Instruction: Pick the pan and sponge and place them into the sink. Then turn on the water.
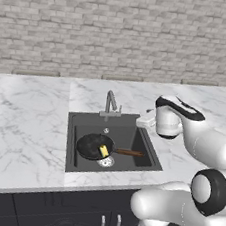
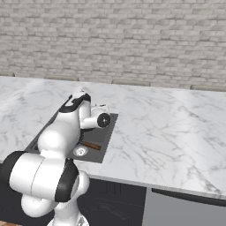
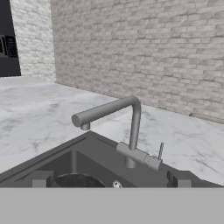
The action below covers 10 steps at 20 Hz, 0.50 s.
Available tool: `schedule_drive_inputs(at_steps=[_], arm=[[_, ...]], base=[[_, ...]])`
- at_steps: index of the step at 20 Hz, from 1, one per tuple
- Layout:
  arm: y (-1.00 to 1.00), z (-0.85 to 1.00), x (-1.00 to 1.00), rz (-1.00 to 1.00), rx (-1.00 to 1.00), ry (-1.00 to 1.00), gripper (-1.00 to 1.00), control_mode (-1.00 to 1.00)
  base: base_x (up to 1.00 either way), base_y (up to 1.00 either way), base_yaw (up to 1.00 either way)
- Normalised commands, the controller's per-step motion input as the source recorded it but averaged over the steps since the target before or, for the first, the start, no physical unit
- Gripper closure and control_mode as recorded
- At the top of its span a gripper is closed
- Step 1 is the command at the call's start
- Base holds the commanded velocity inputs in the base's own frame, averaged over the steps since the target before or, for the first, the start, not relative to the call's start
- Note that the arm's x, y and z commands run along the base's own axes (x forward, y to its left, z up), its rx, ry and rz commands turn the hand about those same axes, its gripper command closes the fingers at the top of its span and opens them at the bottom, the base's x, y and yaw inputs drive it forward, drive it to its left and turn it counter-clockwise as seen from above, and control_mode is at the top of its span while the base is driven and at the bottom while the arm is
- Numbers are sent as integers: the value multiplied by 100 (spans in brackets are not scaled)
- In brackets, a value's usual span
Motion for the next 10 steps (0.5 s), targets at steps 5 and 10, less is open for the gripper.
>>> schedule_drive_inputs(at_steps=[5, 10], arm=[[0, -15, 42, 0, 0, 0, -100, -100], [1, -19, 39, 0, 0, 0, -100, -100]], base=[[0, 0, 0], [0, 0, 0]])
